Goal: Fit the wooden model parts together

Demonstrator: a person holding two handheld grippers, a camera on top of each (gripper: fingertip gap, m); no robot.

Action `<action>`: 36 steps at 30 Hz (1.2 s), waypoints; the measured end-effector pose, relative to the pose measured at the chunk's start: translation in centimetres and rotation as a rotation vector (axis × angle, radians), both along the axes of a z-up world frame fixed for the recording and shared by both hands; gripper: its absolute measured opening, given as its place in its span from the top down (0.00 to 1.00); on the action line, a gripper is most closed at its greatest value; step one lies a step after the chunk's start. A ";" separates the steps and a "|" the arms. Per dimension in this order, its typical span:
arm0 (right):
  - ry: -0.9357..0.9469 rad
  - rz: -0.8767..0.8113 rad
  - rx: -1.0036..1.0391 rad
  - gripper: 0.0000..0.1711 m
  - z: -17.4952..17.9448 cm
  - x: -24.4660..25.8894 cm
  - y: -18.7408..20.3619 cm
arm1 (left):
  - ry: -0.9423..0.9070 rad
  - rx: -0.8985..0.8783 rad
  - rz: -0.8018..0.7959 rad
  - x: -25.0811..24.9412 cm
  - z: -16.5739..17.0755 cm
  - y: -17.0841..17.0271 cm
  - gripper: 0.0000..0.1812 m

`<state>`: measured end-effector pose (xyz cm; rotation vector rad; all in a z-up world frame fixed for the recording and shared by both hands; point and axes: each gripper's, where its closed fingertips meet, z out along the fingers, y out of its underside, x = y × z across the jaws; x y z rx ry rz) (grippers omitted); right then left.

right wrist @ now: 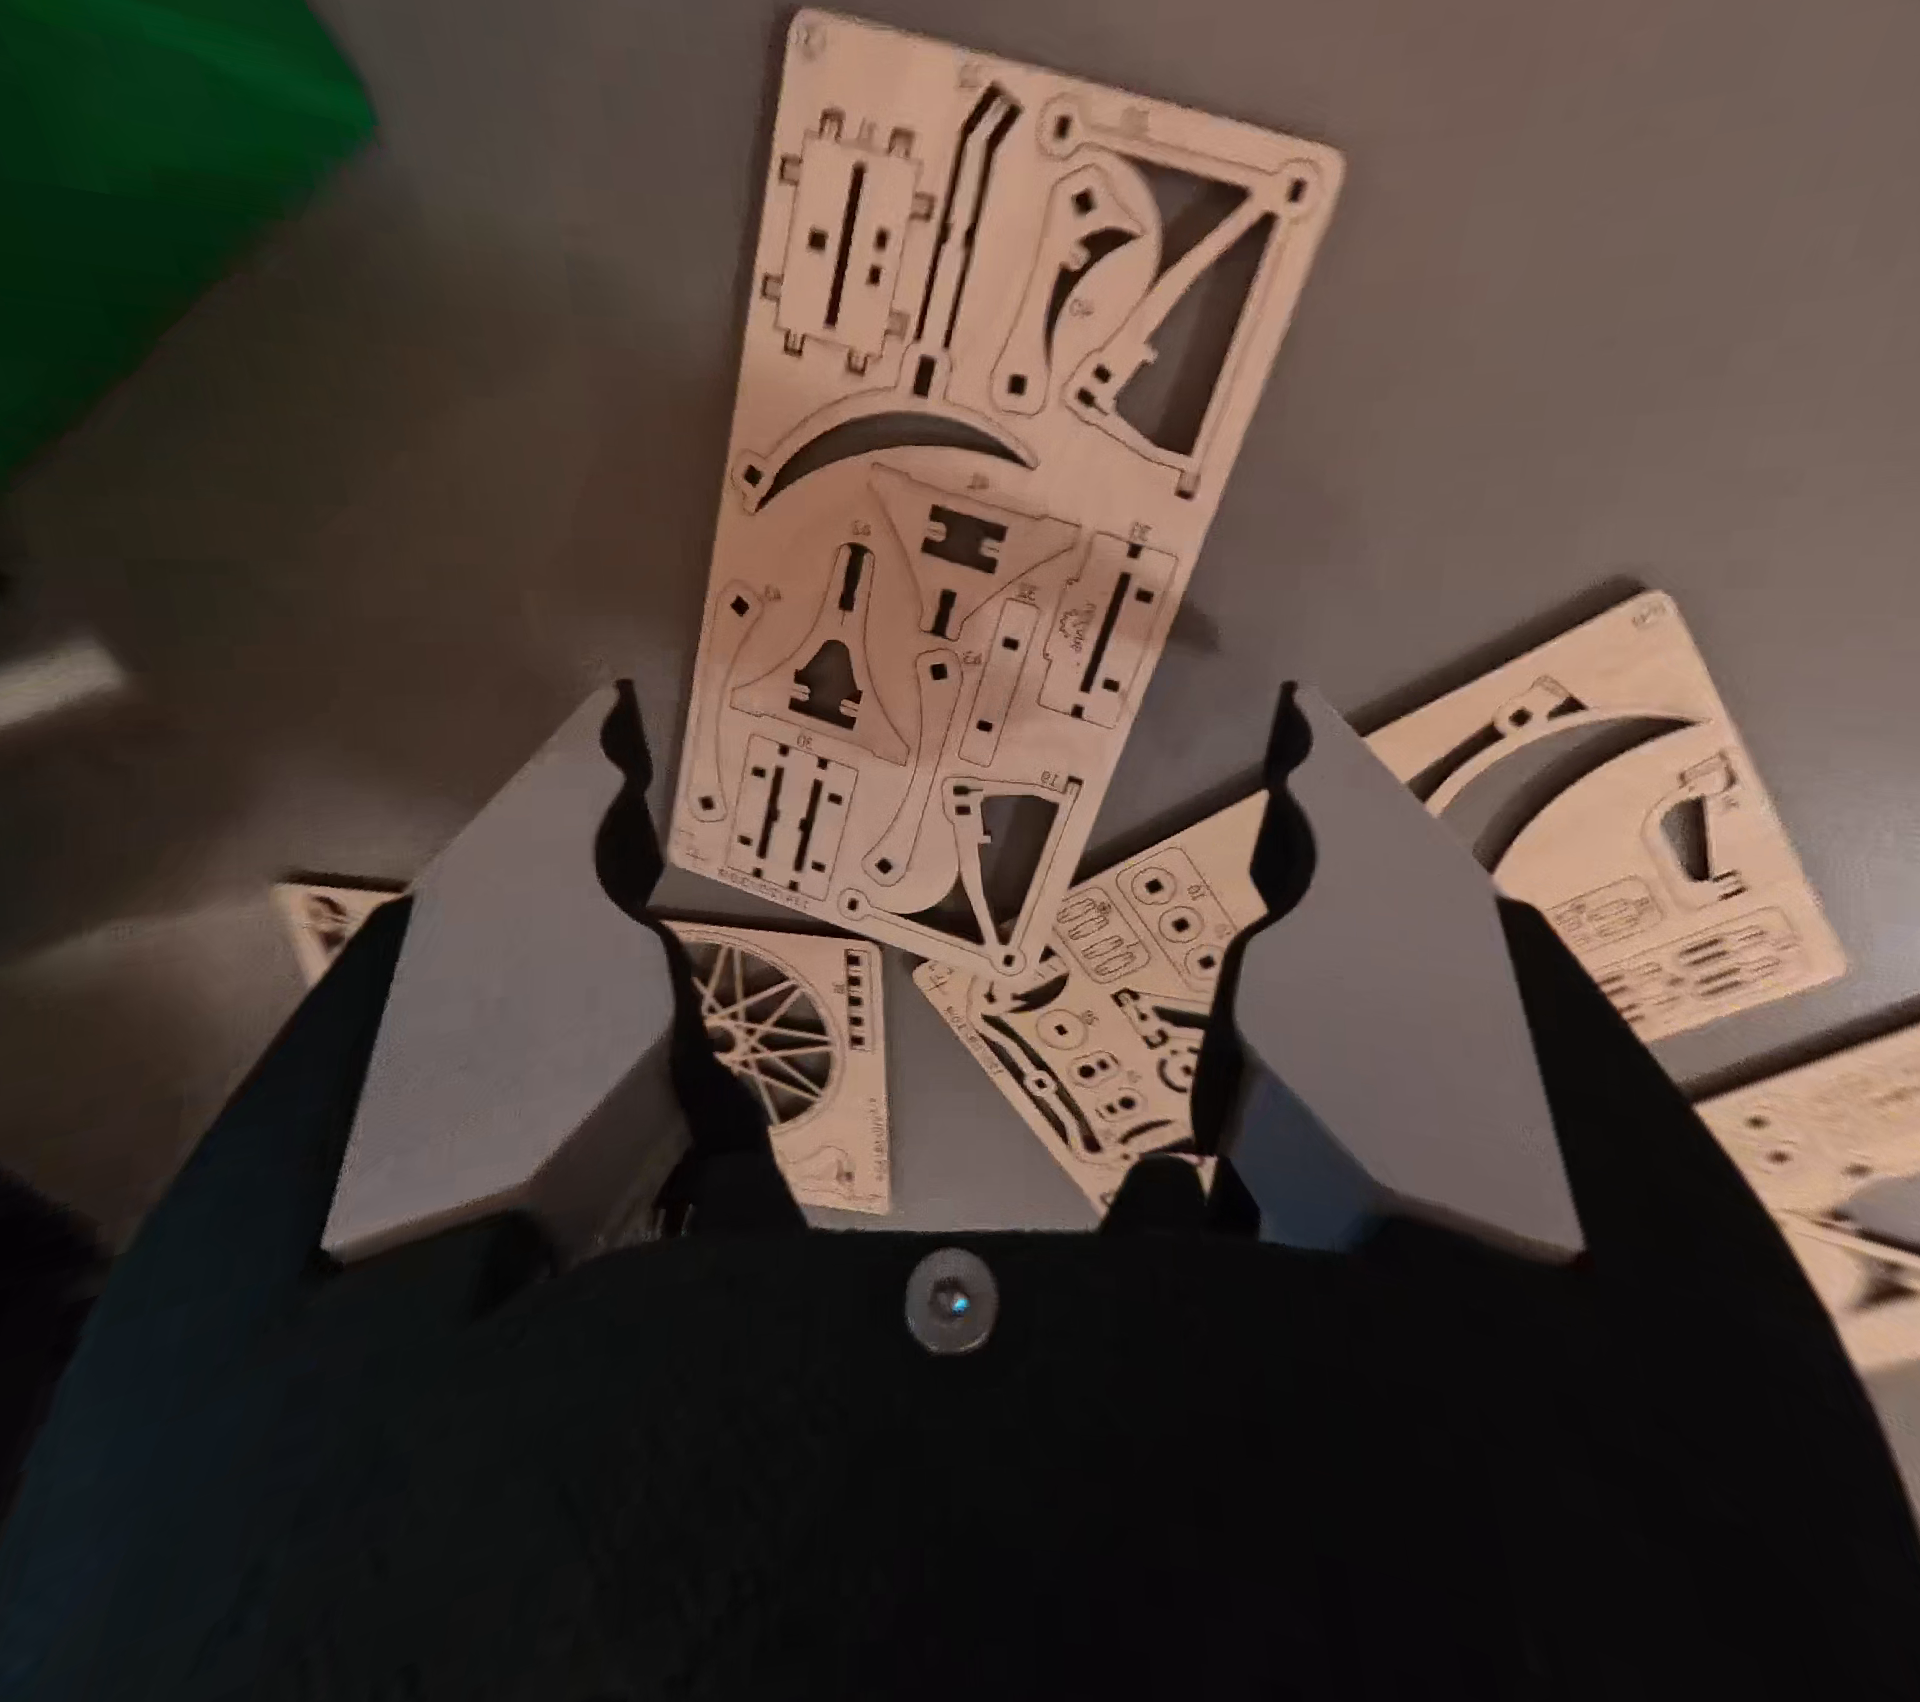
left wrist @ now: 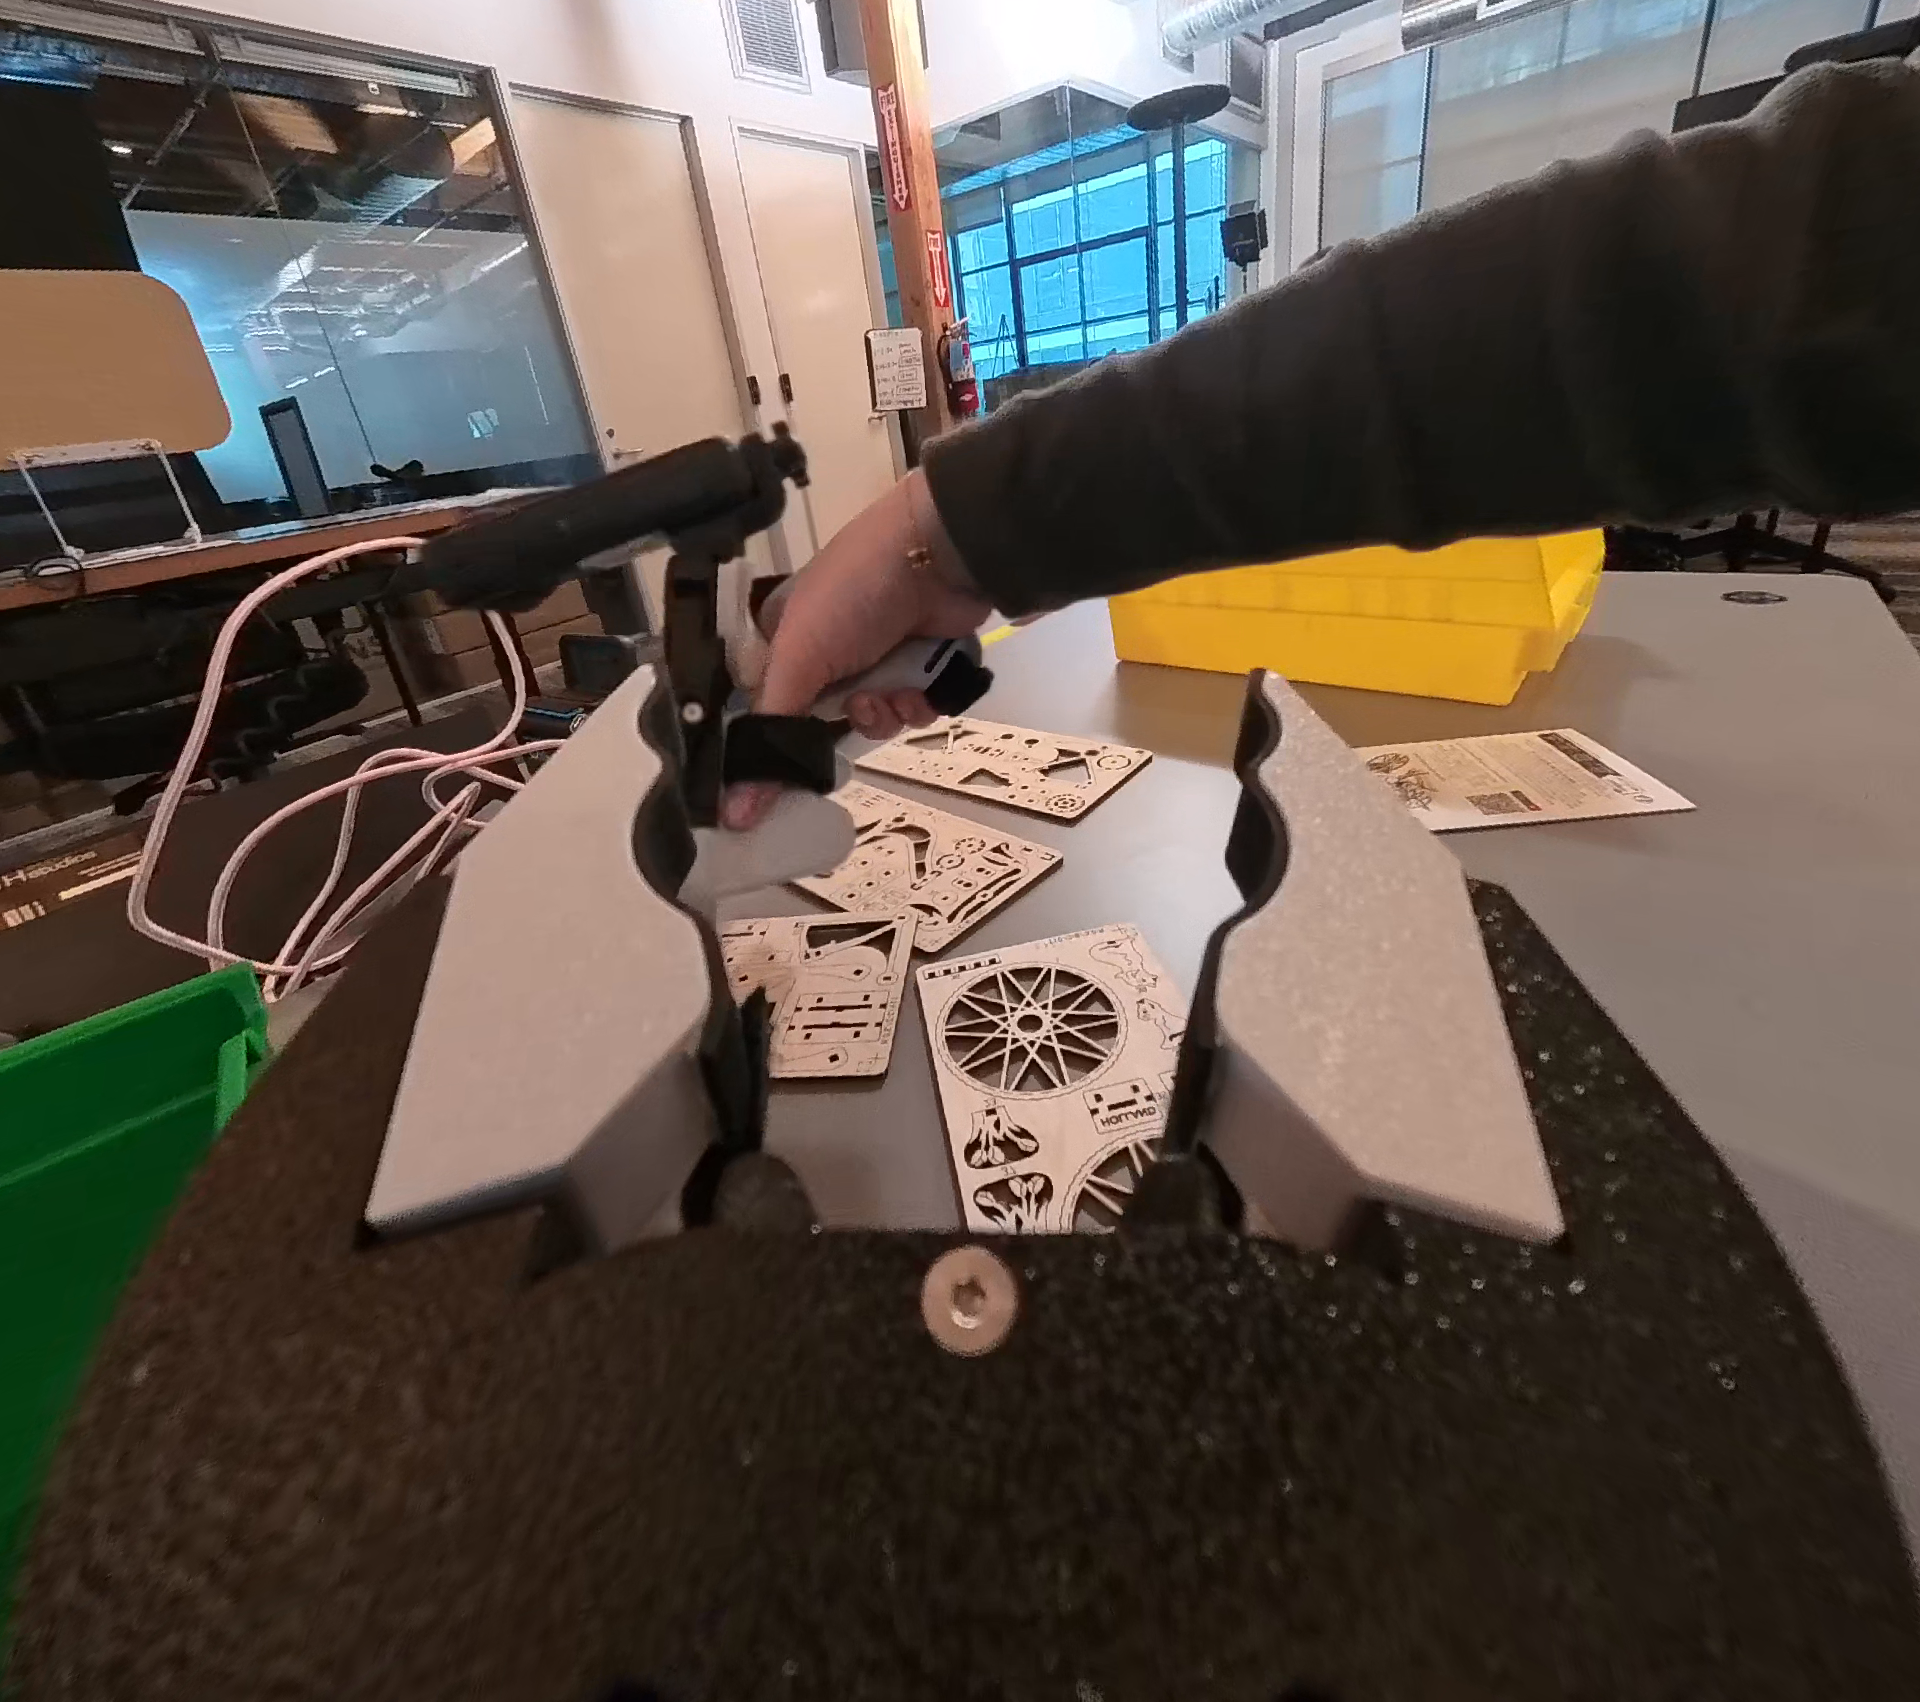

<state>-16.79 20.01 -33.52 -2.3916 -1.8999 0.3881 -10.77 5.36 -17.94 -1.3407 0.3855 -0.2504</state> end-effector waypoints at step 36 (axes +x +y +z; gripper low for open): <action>0.068 -0.378 0.025 0.81 1.5 7.1 6.7 | -0.010 -0.024 -0.019 0.4 -0.5 0.2 0.42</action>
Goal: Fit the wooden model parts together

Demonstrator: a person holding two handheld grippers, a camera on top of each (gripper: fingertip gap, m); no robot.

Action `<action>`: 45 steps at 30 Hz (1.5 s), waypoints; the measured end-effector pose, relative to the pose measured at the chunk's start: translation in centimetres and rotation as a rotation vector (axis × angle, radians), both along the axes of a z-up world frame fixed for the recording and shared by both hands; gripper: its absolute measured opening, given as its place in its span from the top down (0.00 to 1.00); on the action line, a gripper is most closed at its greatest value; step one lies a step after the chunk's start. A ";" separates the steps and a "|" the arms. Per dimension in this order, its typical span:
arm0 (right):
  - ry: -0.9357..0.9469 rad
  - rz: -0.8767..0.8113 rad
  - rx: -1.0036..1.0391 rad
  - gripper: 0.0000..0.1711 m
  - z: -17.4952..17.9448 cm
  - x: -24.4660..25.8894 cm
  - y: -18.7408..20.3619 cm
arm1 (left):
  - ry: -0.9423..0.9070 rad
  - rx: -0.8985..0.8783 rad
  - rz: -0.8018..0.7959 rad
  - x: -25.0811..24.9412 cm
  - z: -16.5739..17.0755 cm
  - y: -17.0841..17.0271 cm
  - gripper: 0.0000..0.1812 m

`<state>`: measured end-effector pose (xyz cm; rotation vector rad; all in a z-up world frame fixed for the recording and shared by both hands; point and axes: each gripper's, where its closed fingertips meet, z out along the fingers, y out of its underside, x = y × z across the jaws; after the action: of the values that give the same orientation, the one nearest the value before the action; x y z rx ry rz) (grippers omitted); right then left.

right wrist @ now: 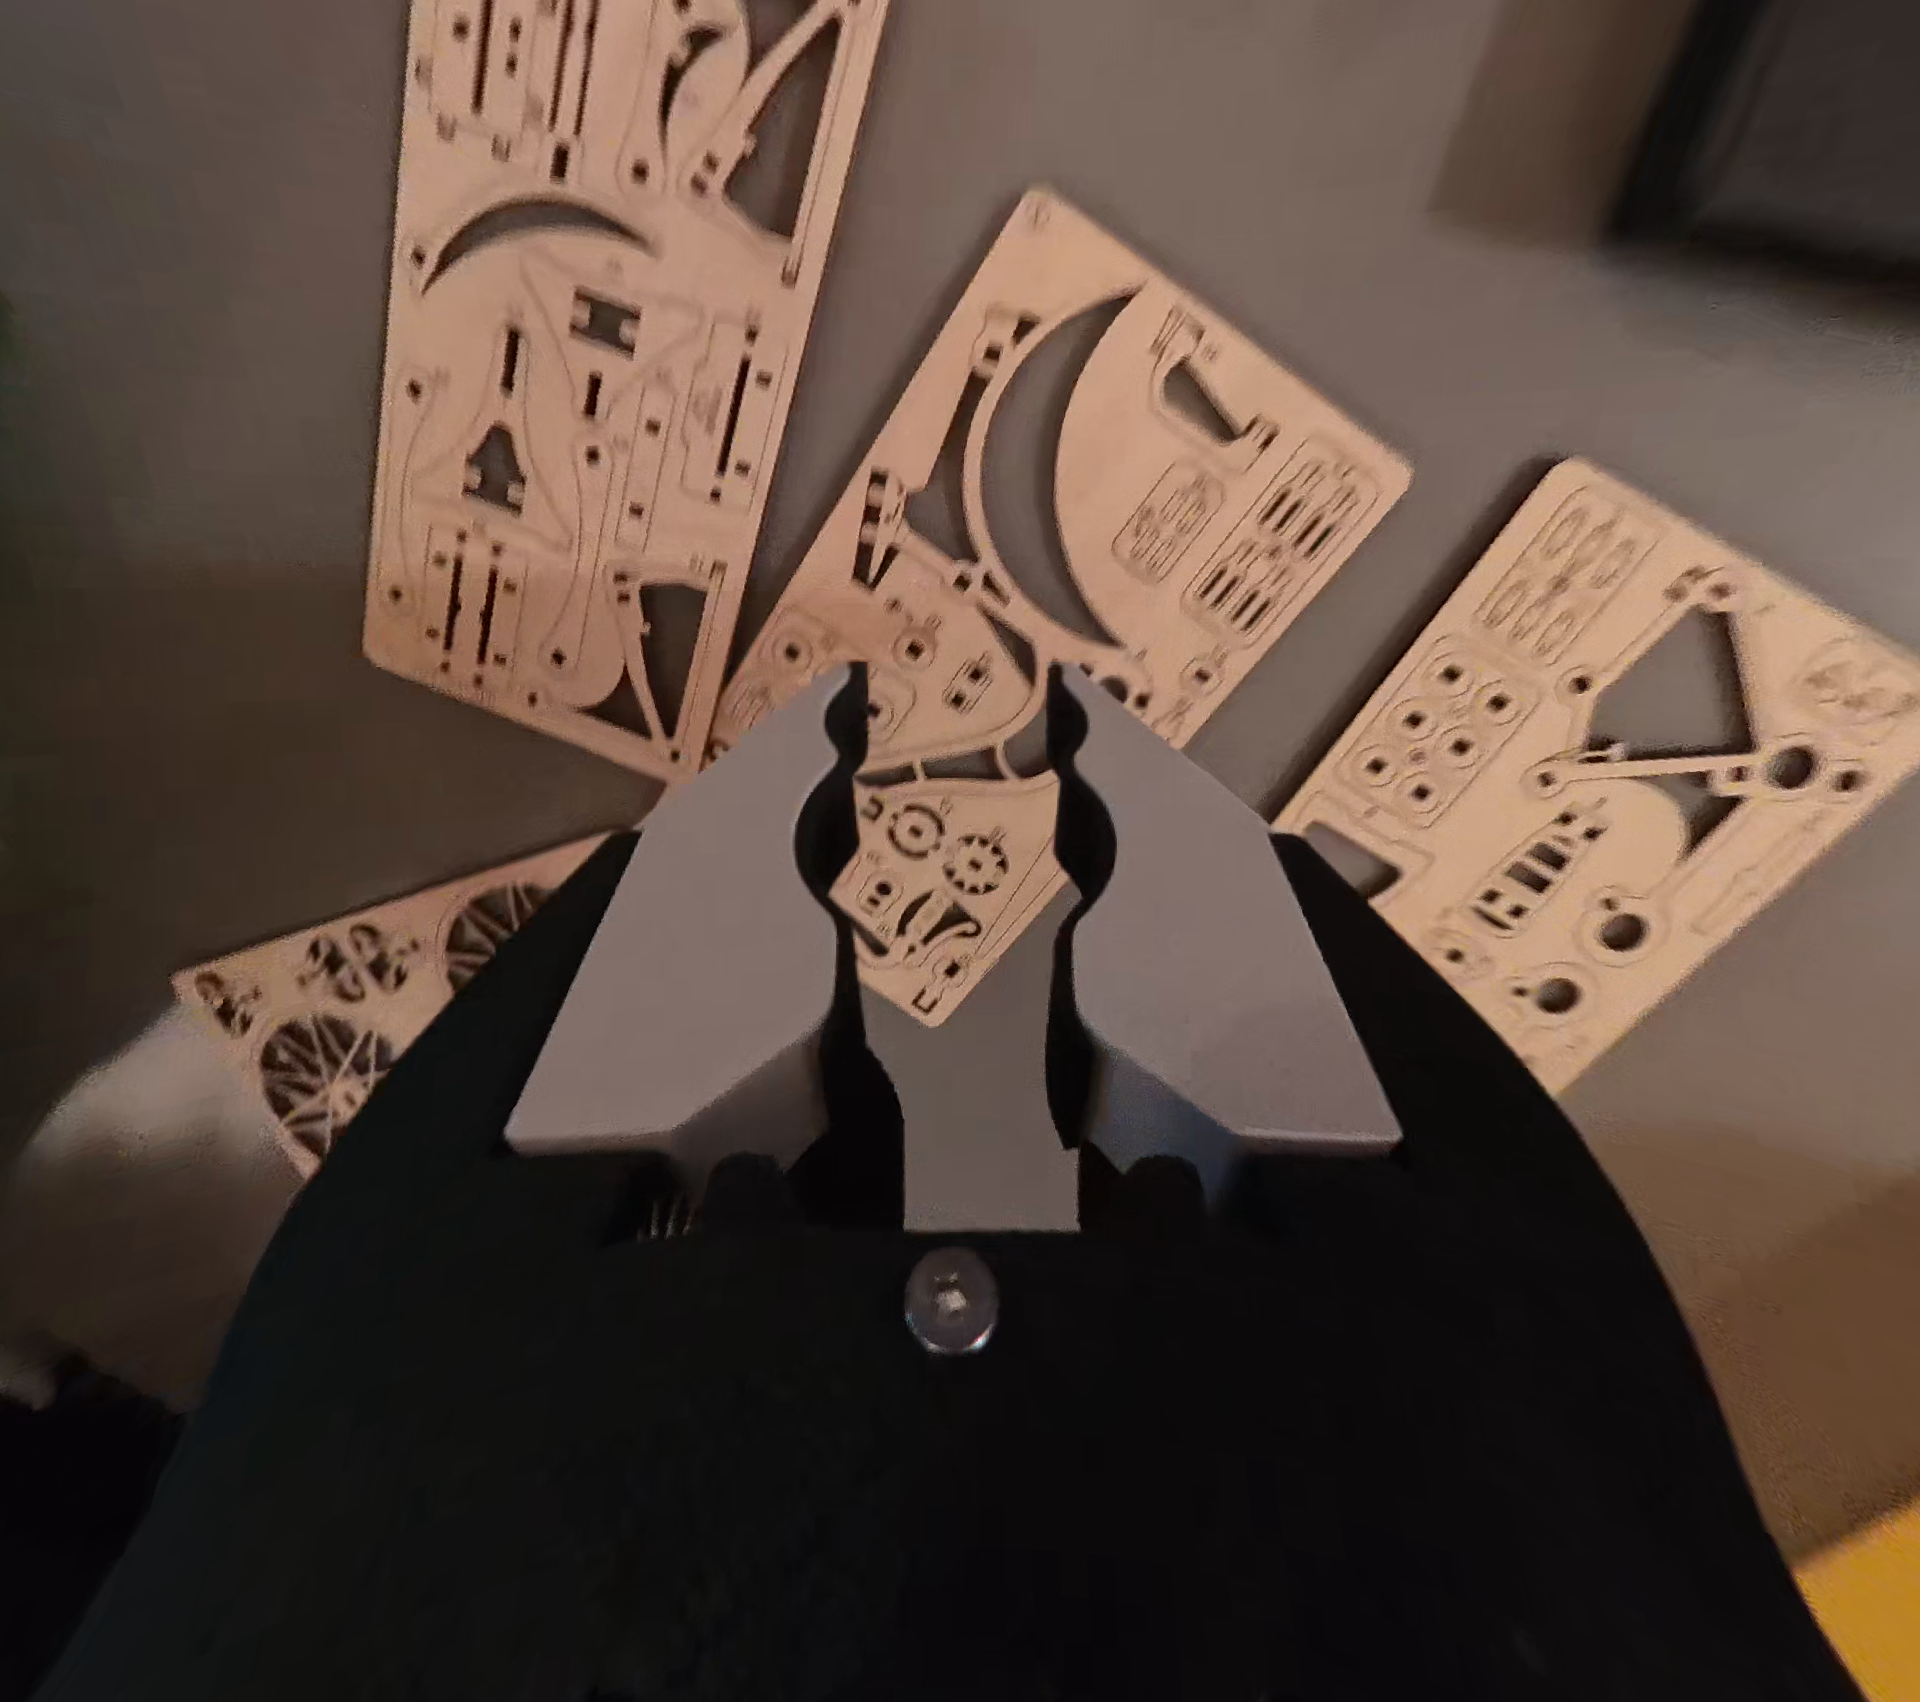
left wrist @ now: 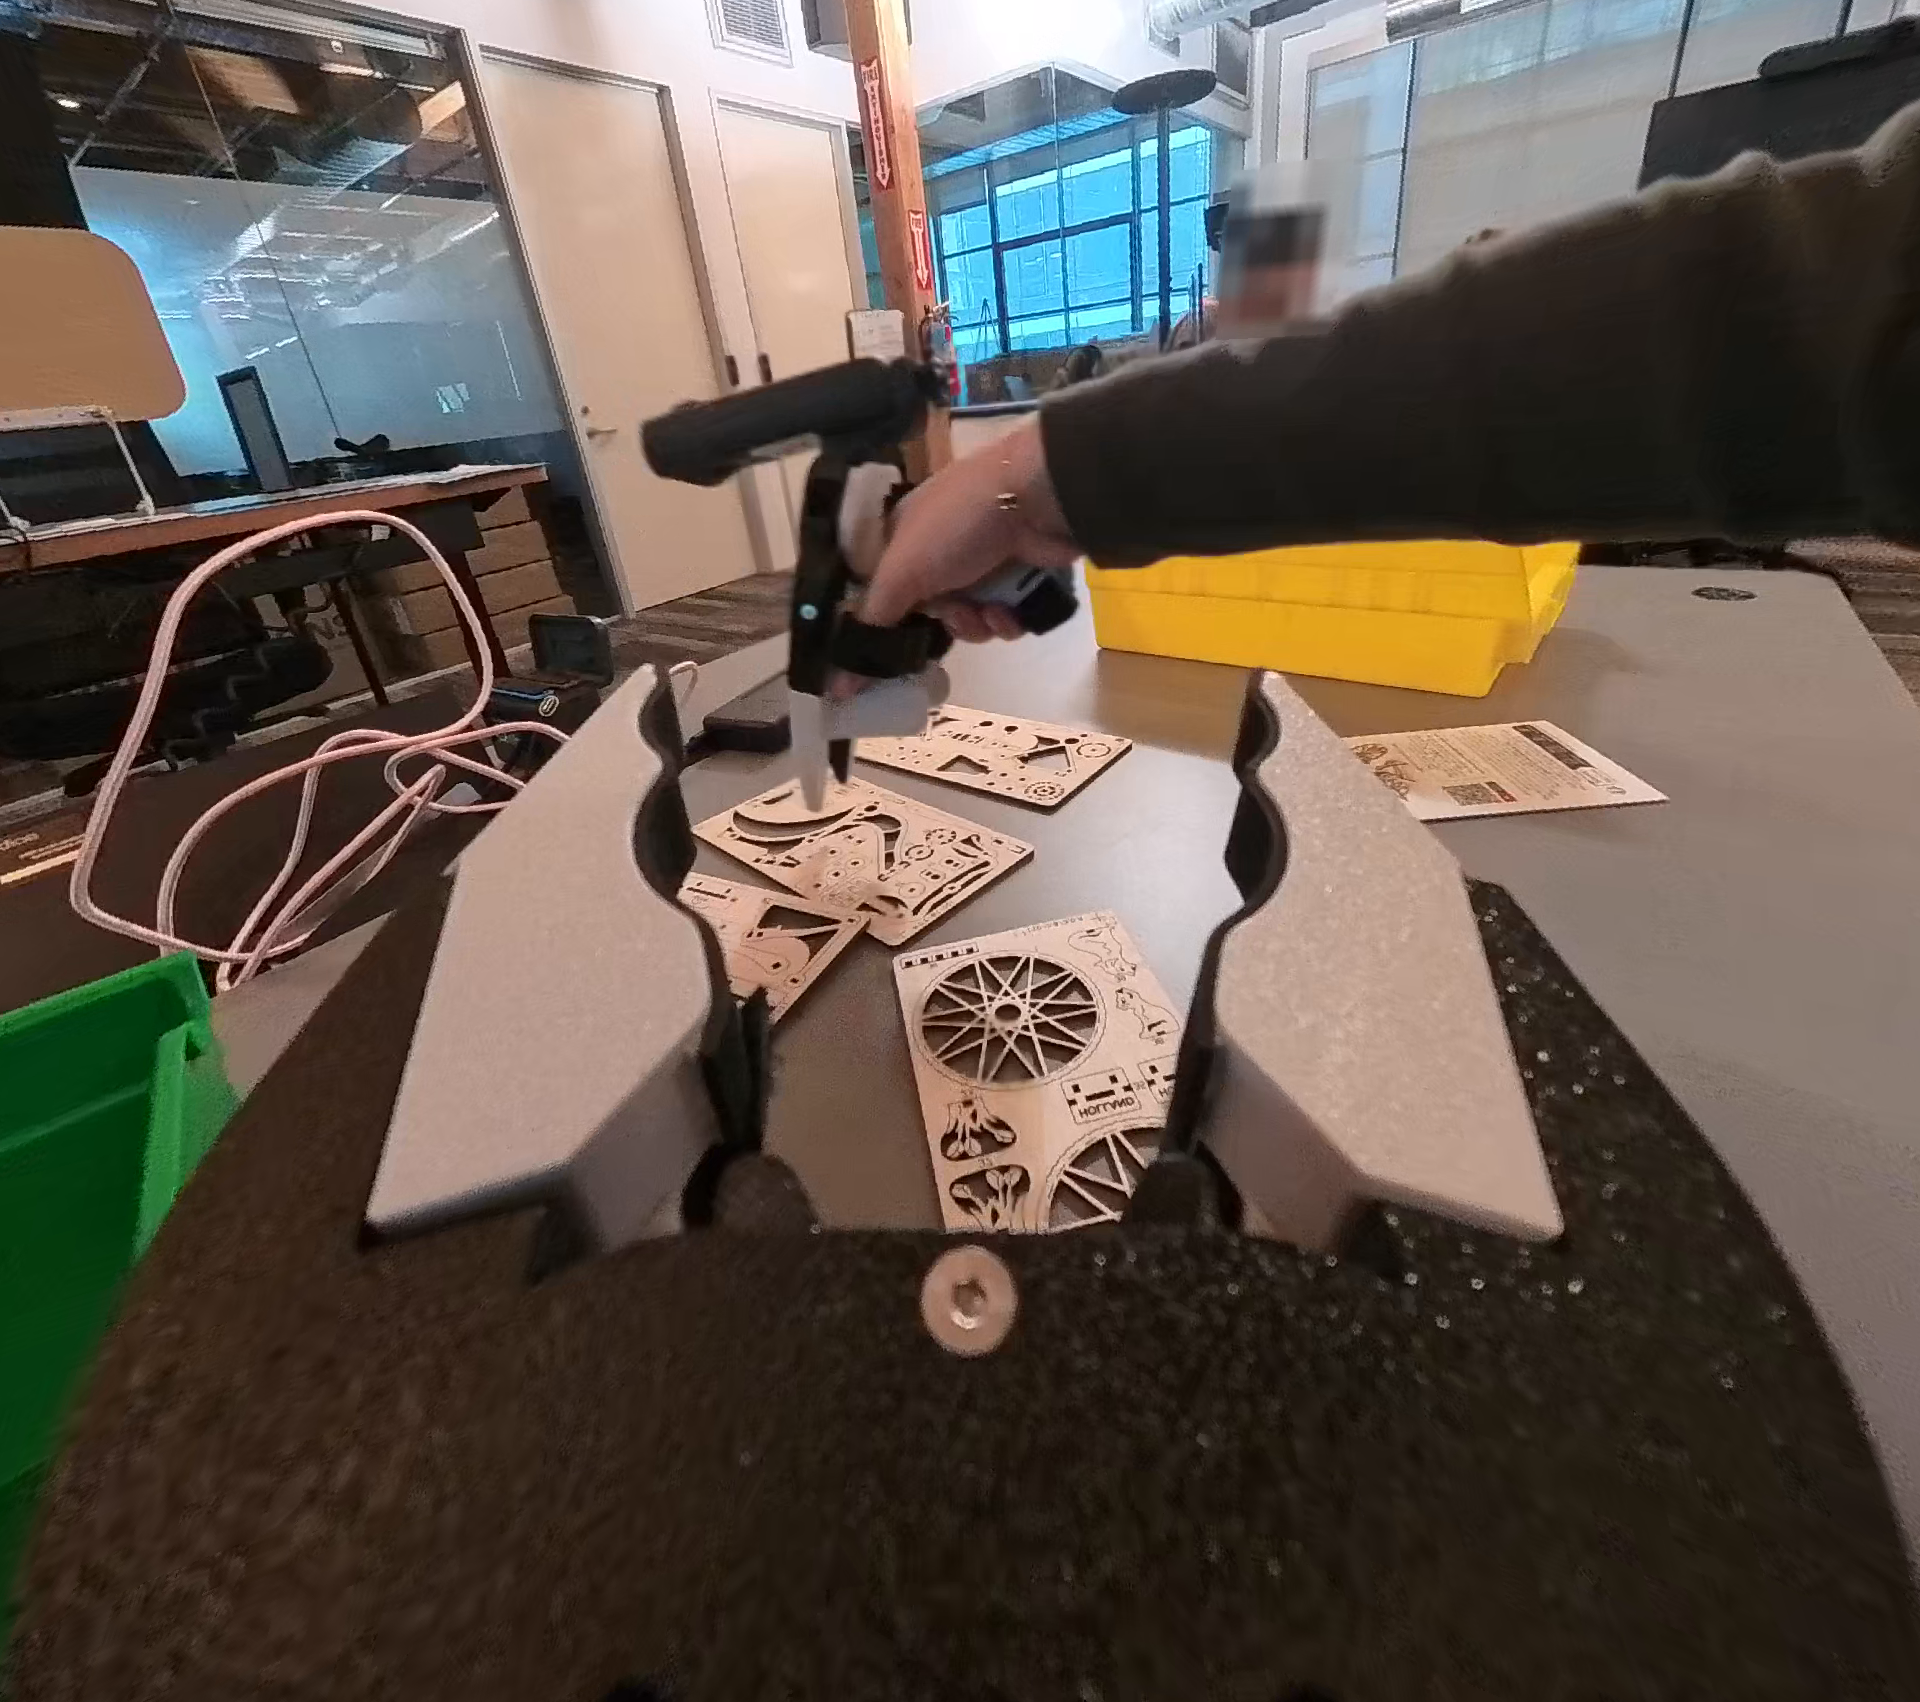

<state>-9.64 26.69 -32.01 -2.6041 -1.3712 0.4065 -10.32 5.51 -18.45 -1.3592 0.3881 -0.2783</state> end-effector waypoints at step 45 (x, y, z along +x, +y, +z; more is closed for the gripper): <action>0.190 0.037 0.483 0.48 -1.4 6.0 0.5 | 0.059 -0.045 -0.011 1.0 -1.4 0.5 0.42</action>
<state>-3.64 27.15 -33.45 -2.0976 -1.2670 0.2755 -9.37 6.05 -19.87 -1.4119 0.4416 -0.2578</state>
